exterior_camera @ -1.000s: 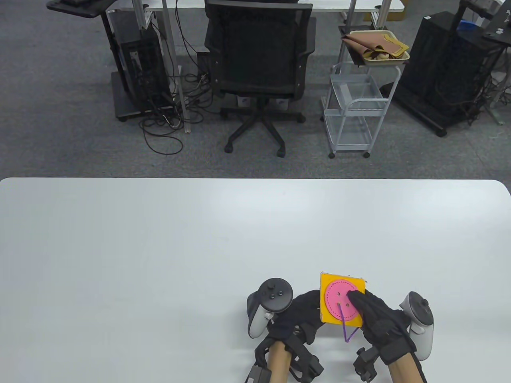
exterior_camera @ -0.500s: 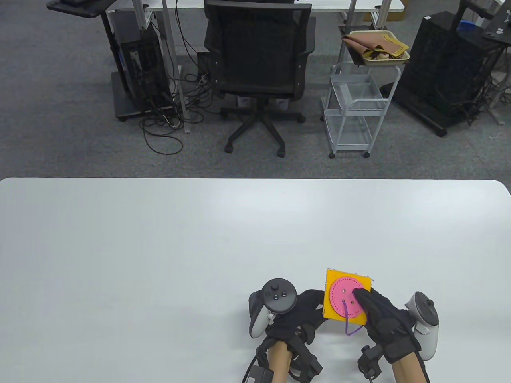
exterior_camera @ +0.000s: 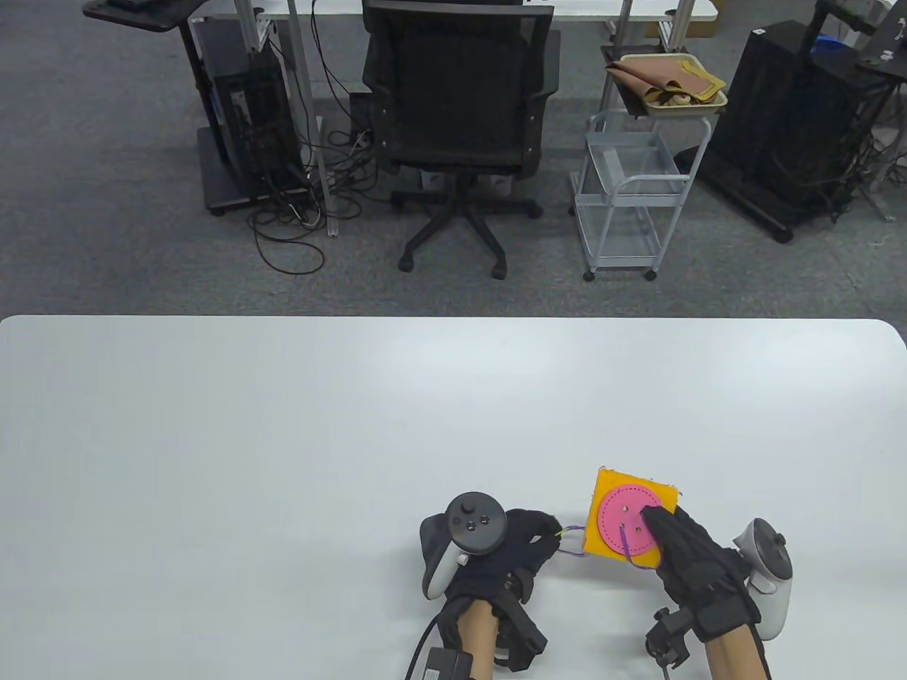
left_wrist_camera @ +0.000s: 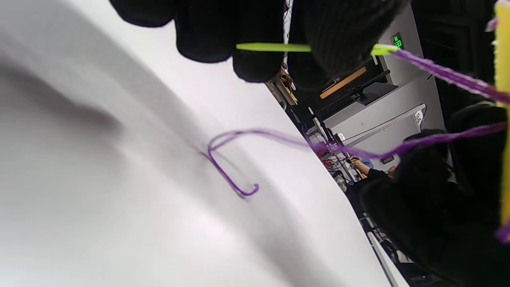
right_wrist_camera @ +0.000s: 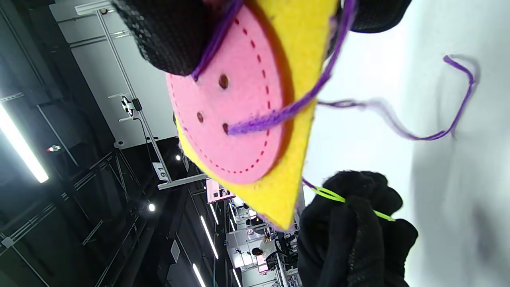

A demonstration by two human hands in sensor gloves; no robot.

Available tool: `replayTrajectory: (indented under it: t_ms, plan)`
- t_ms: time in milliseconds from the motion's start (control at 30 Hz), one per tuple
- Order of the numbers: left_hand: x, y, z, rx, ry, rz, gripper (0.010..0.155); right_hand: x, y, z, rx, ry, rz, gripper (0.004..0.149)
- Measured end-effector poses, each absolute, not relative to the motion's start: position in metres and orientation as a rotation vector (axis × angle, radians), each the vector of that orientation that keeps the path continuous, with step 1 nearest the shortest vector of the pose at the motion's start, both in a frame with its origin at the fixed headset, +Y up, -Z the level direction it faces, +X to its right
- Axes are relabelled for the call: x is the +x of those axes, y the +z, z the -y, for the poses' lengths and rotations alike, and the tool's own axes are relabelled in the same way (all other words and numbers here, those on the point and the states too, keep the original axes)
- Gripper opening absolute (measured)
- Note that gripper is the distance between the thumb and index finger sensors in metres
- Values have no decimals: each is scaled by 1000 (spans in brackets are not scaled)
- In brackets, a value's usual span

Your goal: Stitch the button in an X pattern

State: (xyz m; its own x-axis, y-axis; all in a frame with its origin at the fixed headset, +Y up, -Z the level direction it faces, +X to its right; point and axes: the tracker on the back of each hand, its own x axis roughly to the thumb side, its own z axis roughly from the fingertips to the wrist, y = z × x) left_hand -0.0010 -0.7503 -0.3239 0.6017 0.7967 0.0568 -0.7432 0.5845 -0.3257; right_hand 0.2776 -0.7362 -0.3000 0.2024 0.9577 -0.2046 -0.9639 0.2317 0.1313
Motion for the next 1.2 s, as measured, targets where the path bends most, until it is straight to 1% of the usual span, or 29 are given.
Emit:
replayTrajectory:
  t_ms: [167, 400, 500, 667, 933, 1200]
  plan:
    - [-4, -324, 751, -280, 845, 186, 37, 278, -301, 738, -31, 1362, -261, 40]
    - [-10, -324, 748, -230, 769, 165, 36, 281, -301, 739, -45, 1369, -244, 40]
    - [-15, -324, 746, -193, 697, 140, 36, 282, -300, 738, -50, 1352, -231, 40]
    - [-27, -324, 749, -171, 633, 88, 36, 293, -300, 735, -57, 1291, -196, 40]
    - [-40, -324, 752, -118, 667, 23, 37, 306, -300, 735, -63, 1227, -176, 40]
    - [-47, -323, 754, -80, 669, -40, 39, 305, -300, 734, -60, 1247, -174, 40]
